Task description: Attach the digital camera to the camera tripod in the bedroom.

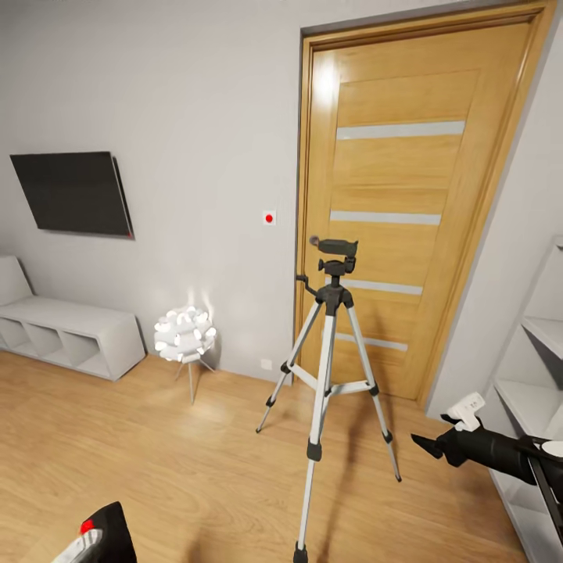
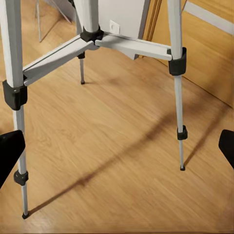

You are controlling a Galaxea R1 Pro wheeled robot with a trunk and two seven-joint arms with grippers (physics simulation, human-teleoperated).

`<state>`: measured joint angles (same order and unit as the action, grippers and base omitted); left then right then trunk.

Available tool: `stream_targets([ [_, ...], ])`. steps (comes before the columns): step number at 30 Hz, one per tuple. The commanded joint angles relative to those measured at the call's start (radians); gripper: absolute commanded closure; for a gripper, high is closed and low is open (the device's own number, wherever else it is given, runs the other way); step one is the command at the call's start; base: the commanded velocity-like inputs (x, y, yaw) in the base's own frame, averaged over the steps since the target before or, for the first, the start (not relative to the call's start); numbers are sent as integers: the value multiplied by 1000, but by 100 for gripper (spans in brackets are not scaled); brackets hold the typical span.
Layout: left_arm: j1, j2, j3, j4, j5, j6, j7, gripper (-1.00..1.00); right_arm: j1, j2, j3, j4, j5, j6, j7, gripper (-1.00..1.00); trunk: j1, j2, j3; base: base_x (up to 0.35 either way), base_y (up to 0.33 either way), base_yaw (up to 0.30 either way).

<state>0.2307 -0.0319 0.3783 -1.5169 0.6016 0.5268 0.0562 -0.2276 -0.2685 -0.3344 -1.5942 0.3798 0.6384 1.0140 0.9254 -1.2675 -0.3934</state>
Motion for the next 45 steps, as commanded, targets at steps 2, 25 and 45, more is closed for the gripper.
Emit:
stream_targets([
  [2, -22, 25, 12, -12, 65, 46, -6, 100, 0, 0, -3, -1, 7, 7, 7, -100, -8, 14, 5, 0, 0, 0],
  [25, -76, 96, 35, 152, 187, 25, -21, 100, 47, 1, -3, -14, -5, 4, 22, -100, -96, 175, 77, 0, 0, 0],
  [45, 38, 96, 44, 13, 178, -70, -37, 100, 53, 2, -5, -15, -5, -1, 46, -100, -173, 315, 140, 0, 0, 0],
])
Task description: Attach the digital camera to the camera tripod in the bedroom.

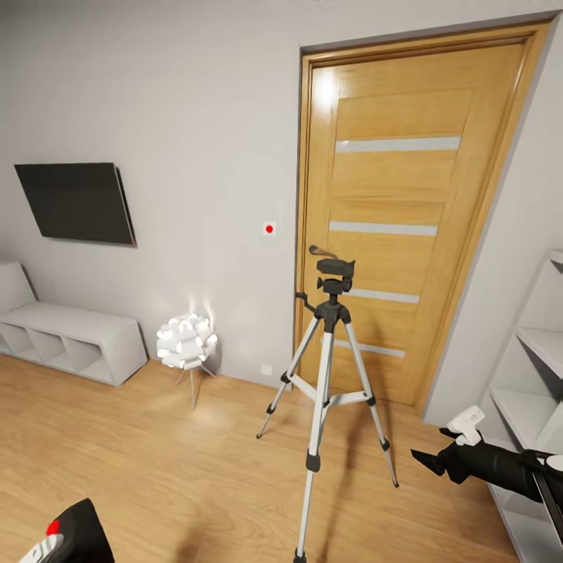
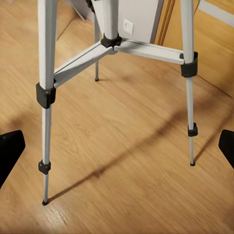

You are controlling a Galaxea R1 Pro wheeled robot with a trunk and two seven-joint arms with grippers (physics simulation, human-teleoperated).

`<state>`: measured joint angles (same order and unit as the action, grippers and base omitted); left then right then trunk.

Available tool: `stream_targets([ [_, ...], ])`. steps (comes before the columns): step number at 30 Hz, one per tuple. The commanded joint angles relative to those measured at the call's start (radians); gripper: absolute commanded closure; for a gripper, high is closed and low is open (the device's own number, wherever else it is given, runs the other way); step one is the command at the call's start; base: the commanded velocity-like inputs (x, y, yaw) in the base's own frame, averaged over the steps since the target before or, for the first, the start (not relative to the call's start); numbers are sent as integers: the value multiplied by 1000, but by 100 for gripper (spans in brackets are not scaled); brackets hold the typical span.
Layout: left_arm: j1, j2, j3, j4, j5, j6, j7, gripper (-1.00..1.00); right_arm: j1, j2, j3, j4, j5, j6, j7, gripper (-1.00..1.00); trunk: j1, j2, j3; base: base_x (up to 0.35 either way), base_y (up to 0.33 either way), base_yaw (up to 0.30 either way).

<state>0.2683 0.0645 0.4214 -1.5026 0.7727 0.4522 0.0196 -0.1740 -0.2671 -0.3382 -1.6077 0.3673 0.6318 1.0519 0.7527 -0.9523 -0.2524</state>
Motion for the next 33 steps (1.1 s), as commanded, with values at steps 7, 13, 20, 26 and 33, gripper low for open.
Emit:
stream_targets([
  [7, 13, -1, 5, 14, 7, -27, 17, 100, -1, 0, 1, -1, 7, 4, 8, -100, -27, 48, 21, 0, 0, 0],
  [13, 15, -1, 6, 35, 11, -32, 30, 100, -1, 0, 1, -1, 7, 3, 8, -100, -50, 90, 40, 0, 0, 0],
  [20, 14, 0, 11, 44, 15, -31, 36, 100, 0, 1, 2, -1, 7, -23, 8, -100, -77, 139, 62, 0, 0, 0],
  [26, 14, -2, 36, 47, 15, -30, 37, 100, 2, 2, 1, -1, 7, -46, 8, -100, -100, 181, 80, 0, 0, 0],
  [33, 14, -7, 47, 47, 11, -31, 46, 100, 3, 1, 1, -1, 7, -51, 9, -100, -126, 230, 102, 0, 0, 0],
])
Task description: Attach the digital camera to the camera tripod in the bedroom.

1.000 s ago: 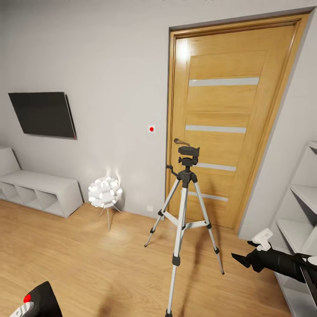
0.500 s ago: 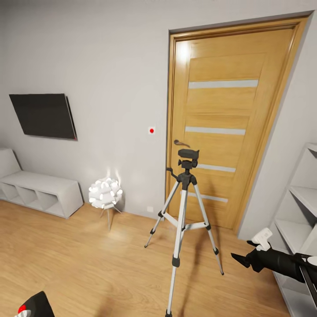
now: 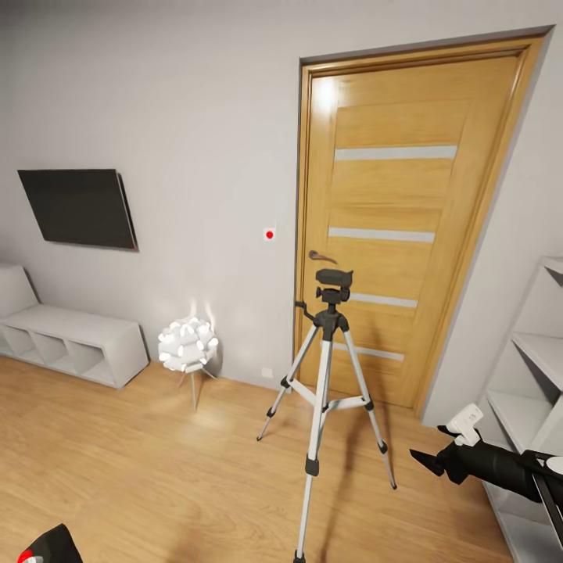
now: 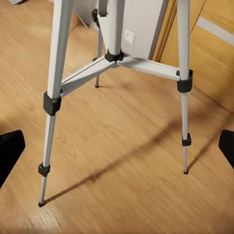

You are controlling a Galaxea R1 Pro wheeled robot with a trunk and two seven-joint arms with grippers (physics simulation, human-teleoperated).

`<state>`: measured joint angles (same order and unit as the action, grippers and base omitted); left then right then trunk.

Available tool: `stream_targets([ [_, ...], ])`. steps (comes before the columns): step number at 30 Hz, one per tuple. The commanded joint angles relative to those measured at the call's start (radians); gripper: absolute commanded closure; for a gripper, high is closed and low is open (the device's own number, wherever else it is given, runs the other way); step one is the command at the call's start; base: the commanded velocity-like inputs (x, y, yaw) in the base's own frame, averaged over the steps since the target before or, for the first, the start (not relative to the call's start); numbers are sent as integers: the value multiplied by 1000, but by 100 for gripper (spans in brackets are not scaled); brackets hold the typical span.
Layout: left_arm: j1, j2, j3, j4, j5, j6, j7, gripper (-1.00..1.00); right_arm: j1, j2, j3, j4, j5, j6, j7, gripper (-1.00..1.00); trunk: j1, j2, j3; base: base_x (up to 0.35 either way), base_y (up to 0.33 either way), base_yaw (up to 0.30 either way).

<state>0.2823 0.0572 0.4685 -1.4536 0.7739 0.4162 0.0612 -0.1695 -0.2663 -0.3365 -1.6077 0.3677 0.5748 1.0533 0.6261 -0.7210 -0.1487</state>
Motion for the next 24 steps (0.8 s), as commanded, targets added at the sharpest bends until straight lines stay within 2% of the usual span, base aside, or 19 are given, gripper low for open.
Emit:
stream_targets([
  [1, 0, -1, 0, -2, 9, 5, 11, 100, -1, 0, -1, -1, 7, 6, 8, -100, -4, 6, 2, 0, 0, 0],
  [13, 0, -6, -5, -4, 5, 3, 72, 100, -1, 0, -1, -1, 7, 8, 11, -100, -50, 90, 39, 0, 0, 0],
  [24, -10, -3, -9, 1, -6, 2, 185, 100, 0, 1, 0, -1, 7, 7, 11, -100, -92, 167, 74, 0, 0, 0],
])
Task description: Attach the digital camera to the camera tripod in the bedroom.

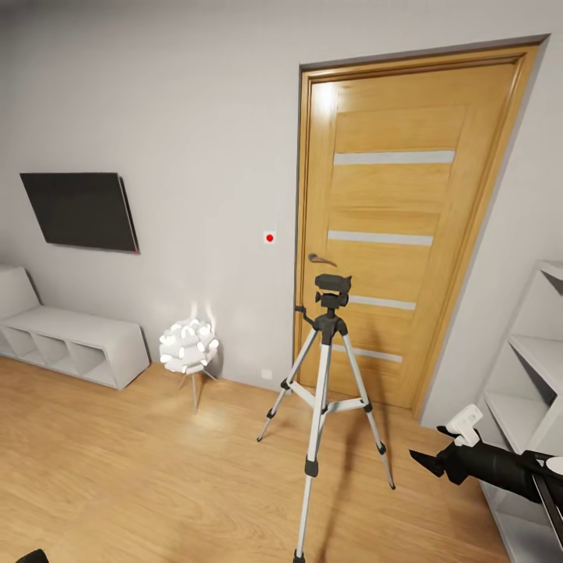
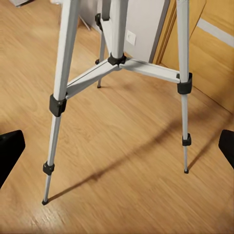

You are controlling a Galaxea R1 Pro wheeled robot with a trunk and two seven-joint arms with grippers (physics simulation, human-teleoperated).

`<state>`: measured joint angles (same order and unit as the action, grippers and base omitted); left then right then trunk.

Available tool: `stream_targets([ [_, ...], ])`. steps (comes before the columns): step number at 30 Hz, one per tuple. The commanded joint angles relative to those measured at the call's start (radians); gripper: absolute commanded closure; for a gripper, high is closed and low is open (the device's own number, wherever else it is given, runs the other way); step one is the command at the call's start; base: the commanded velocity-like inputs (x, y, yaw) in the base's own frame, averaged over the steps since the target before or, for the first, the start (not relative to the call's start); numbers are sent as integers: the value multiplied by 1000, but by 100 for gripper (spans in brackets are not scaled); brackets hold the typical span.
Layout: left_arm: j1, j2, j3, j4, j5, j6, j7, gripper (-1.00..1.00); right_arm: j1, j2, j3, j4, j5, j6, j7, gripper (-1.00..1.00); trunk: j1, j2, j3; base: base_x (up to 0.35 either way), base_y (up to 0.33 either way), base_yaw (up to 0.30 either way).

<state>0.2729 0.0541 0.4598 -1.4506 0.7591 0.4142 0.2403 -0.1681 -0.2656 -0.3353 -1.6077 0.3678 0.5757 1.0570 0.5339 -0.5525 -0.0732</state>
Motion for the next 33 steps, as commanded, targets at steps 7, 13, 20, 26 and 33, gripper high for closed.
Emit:
stream_targets([
  [7, -37, 7, 0, 56, 8, 5, 76, 100, 3, 0, 0, -1, 7, 7, 8, -100, -26, 48, 20, 0, 0, 0],
  [13, -68, 9, -5, 97, 8, 3, 109, 100, 28, 5, 0, -1, 7, 8, 7, -100, -49, 90, 39, 0, 0, 0],
  [20, -73, 9, -27, 97, 8, 4, 111, 100, 36, 7, -2, -1, 7, 8, 8, -100, -76, 139, 61, 0, 0, 0],
  [26, -73, 10, -37, 96, 8, 4, 113, 100, 39, 8, -2, -1, 7, 7, 8, -100, -84, 153, 67, 0, 0, 0],
  [33, -73, 8, -40, 93, 8, 4, 114, 100, 39, 8, 0, -1, 7, 7, 8, -100, -84, 153, 67, 0, 0, 0],
])
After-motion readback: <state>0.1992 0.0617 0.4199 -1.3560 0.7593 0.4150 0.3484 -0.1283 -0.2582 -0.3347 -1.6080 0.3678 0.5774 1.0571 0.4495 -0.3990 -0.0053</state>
